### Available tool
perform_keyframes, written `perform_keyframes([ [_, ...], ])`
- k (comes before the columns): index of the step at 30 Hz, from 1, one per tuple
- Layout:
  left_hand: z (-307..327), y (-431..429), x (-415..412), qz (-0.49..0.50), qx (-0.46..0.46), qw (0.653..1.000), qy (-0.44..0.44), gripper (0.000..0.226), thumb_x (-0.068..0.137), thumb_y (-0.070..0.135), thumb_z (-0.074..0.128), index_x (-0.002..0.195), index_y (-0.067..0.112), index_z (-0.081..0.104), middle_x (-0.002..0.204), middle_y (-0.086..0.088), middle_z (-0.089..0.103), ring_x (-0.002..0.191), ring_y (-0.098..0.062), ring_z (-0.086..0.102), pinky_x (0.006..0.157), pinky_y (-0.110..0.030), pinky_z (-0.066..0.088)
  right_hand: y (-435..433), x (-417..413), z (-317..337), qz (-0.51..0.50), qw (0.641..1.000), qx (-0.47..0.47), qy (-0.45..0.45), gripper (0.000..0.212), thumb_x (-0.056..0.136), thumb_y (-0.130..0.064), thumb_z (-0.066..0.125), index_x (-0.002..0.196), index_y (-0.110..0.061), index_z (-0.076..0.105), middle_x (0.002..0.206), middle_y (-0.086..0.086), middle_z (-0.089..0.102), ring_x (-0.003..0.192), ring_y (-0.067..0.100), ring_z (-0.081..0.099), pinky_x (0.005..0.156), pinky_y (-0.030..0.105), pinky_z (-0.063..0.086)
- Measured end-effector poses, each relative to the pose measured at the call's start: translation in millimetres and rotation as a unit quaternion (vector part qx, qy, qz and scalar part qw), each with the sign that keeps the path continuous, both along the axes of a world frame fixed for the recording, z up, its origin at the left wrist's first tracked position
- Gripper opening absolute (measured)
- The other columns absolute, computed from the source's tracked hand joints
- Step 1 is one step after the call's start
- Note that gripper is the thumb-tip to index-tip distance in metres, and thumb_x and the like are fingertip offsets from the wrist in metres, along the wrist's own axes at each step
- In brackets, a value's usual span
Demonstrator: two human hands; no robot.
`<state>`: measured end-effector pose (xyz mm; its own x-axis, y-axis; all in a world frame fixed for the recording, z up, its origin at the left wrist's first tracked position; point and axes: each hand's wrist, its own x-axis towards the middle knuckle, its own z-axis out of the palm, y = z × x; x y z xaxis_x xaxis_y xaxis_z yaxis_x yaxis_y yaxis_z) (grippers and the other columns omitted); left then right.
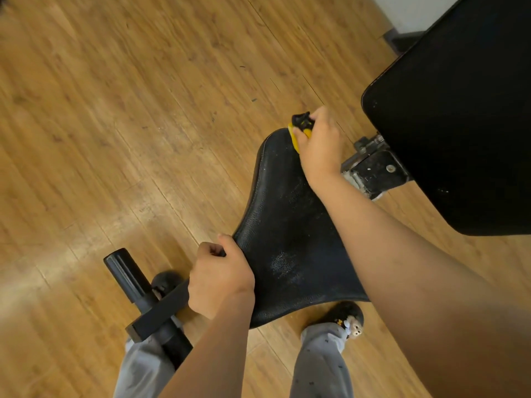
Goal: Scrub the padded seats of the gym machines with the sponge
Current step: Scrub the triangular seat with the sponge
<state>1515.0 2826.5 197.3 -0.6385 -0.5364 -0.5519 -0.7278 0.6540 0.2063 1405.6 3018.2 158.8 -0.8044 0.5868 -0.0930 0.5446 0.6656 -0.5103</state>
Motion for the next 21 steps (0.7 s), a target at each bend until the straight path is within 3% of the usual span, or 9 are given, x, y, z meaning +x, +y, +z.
perform_keyframes([
  [3, -1, 1, 0, 0.002, 0.003, 1.0, 0.006, 0.036, 0.094, 0.054, 0.032, 0.077, 0.027, 0.049, 0.066, 0.003, 0.048, 0.073, -0.027, 0.05, 0.065, -0.034, 0.038, -21, 1, 3, 0.05, 0.999, -0.002, 0.014, 0.033, 0.089, -0.029, 0.066, 0.107, -0.007, 0.049, 0.108, 0.008, 0.057, 0.098, 0.023, 0.055, 0.073, 0.028, 0.04],
  [6, 0, 1, 0, 0.001, 0.003, 1.0, 0.011, 0.036, 0.094, 0.054, 0.032, 0.078, 0.027, 0.05, 0.066, 0.003, 0.048, 0.074, -0.027, 0.05, 0.065, -0.034, 0.038, -39, 22, 17, 0.145, 0.989, -0.012, 0.029, 0.033, 0.086, -0.026, 0.07, 0.103, -0.006, 0.051, 0.103, 0.01, 0.058, 0.096, 0.025, 0.055, 0.077, 0.04, 0.048],
  [9, 0, 0, 1, -0.003, 0.0, 1.0, 0.01, 0.036, 0.094, 0.055, 0.032, 0.078, 0.028, 0.05, 0.066, 0.003, 0.046, 0.073, -0.026, 0.049, 0.064, -0.034, 0.038, -43, 46, 34, 0.232, 0.969, -0.08, -0.032, 0.033, 0.082, -0.03, 0.074, 0.096, -0.012, 0.051, 0.099, 0.003, 0.061, 0.092, 0.021, 0.058, 0.074, 0.038, 0.047],
  [11, 1, 1, 1, -0.002, -0.001, 1.0, 0.011, 0.036, 0.094, 0.054, 0.032, 0.078, 0.027, 0.05, 0.065, 0.003, 0.045, 0.072, -0.026, 0.048, 0.064, -0.034, 0.037, -30, 54, 44, 0.187, 0.964, -0.185, -0.05, 0.031, 0.08, -0.034, 0.075, 0.087, -0.017, 0.05, 0.088, -0.003, 0.062, 0.081, 0.015, 0.06, 0.068, 0.034, 0.046],
  [14, 2, 2, 0, -0.002, -0.001, 1.0, 0.012, 0.036, 0.095, 0.053, 0.032, 0.079, 0.026, 0.051, 0.065, 0.003, 0.044, 0.07, -0.024, 0.047, 0.063, -0.034, 0.035, 4, 52, 54, -0.005, 0.966, -0.257, 0.024, 0.029, 0.085, -0.036, 0.07, 0.083, -0.02, 0.046, 0.079, -0.009, 0.054, 0.073, 0.005, 0.054, 0.063, 0.021, 0.044],
  [18, 2, 2, 1, 0.01, 0.001, 1.0, 0.013, 0.037, 0.095, 0.051, 0.034, 0.08, 0.024, 0.054, 0.065, 0.002, 0.045, 0.068, -0.023, 0.044, 0.064, -0.034, 0.034, 30, 46, 46, -0.102, 0.948, -0.294, 0.066, 0.029, 0.089, -0.028, 0.066, 0.101, -0.015, 0.043, 0.098, -0.001, 0.059, 0.09, 0.01, 0.061, 0.072, 0.021, 0.053],
  [21, -1, 1, 1, 0.012, 0.003, 1.0, 0.024, 0.038, 0.094, 0.052, 0.034, 0.077, 0.024, 0.054, 0.065, 0.001, 0.052, 0.063, -0.021, 0.047, 0.062, -0.033, 0.036, 28, 45, 32, -0.116, 0.922, -0.358, 0.093, 0.03, 0.087, -0.009, 0.068, 0.094, -0.02, 0.041, 0.107, 0.005, 0.06, 0.094, 0.01, 0.063, 0.069, 0.019, 0.054],
])
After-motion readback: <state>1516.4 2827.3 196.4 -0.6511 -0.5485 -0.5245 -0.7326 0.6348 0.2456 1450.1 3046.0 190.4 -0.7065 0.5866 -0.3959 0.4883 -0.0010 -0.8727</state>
